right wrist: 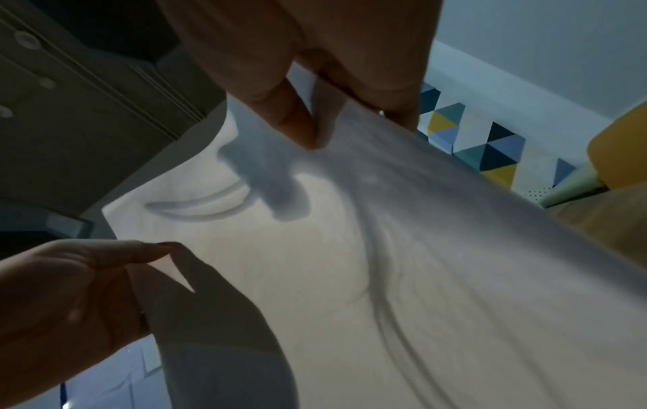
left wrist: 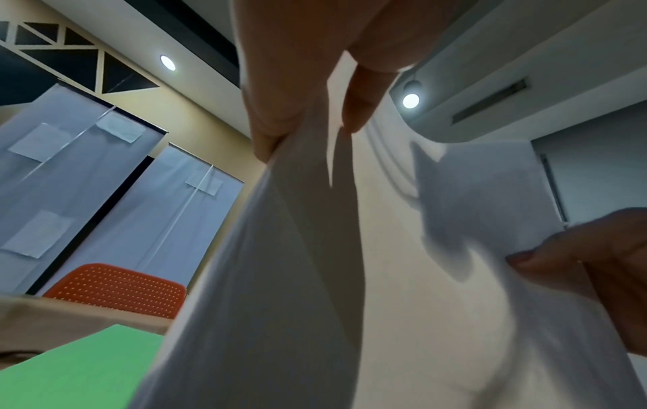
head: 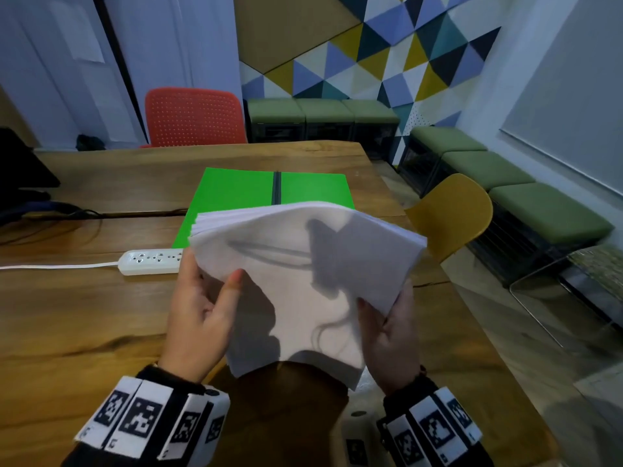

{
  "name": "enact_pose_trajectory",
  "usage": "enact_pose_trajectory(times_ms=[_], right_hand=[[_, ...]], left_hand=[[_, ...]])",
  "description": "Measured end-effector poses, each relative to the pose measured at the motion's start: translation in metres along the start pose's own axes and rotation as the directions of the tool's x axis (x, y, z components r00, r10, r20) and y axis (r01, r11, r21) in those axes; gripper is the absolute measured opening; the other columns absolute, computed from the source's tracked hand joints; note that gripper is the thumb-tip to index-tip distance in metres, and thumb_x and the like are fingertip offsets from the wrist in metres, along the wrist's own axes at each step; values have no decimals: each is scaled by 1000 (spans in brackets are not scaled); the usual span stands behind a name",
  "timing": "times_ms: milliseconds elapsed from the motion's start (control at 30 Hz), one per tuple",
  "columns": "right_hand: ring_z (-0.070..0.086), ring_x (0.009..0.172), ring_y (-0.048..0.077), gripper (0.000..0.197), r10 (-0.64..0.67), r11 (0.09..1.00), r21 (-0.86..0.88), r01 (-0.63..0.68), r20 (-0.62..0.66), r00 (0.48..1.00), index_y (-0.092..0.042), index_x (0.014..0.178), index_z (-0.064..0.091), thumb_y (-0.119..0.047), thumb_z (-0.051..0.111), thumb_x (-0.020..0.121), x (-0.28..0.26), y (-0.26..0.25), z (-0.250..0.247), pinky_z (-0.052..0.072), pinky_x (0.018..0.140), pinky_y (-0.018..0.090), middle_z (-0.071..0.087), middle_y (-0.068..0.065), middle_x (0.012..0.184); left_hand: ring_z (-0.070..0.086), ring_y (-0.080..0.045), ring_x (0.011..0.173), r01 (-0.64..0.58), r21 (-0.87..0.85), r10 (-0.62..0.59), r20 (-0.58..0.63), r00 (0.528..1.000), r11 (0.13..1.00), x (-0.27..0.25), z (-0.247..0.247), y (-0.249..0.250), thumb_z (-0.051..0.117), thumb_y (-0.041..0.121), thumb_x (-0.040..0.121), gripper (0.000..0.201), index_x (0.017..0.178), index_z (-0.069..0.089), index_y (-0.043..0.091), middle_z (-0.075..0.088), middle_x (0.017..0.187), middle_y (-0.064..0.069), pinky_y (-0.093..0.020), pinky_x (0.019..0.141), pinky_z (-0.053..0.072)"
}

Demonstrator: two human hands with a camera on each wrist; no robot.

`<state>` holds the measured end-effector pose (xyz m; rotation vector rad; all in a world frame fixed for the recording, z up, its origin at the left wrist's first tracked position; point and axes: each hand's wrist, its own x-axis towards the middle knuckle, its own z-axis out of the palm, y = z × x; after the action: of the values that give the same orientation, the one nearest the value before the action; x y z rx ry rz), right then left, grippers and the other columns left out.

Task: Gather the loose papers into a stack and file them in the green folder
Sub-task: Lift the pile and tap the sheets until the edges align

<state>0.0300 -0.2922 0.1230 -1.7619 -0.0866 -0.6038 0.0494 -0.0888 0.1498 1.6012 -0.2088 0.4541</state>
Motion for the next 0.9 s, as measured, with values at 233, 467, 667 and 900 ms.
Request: enact_pose_trajectory(times_ms=[233, 467, 667, 900], right_hand=[[33, 122, -14, 91, -255, 944, -254, 212, -153, 955, -41, 138, 19, 3, 57, 68, 10, -31, 3, 42, 87, 2, 31, 3, 139], [21, 114, -26, 62, -255, 884, -408, 227, -14, 967, -23, 127, 41, -17, 48, 65, 11, -41, -3, 25, 81, -11, 37, 17, 133], [29, 109, -25, 55, -312, 887, -368, 280, -29, 950, -9, 122, 47, 7, 52, 70, 11, -48, -4, 28, 82, -10, 48, 19, 123], [62, 96, 9, 70, 64, 981, 183, -64, 7, 998, -37, 124, 33, -12, 69, 70, 7, -10, -8, 52, 75, 13, 59, 12, 108]], left_hand=[[37, -16, 129, -273, 364, 301, -20, 954, 890, 3, -2, 16, 62, 13, 75, 81, 141, 20, 32, 30, 138, 19, -42, 106, 38], [40, 2, 105, -251, 519, 258, 60, 964, 817, 6, 0, 27, 60, 15, 74, 52, 124, 48, 26, 47, 116, -12, -9, 88, 33], [37, 18, 95, -275, 501, 270, 84, 959, 821, 7, -2, 27, 58, 14, 76, 55, 128, 44, 24, 48, 111, -2, 2, 81, 29], [62, 8, 82, 149, 13, -149, 39, 988, 989, 6, -14, 3, 51, -16, 79, 71, 133, 33, 28, 63, 93, 9, -20, 79, 53]])
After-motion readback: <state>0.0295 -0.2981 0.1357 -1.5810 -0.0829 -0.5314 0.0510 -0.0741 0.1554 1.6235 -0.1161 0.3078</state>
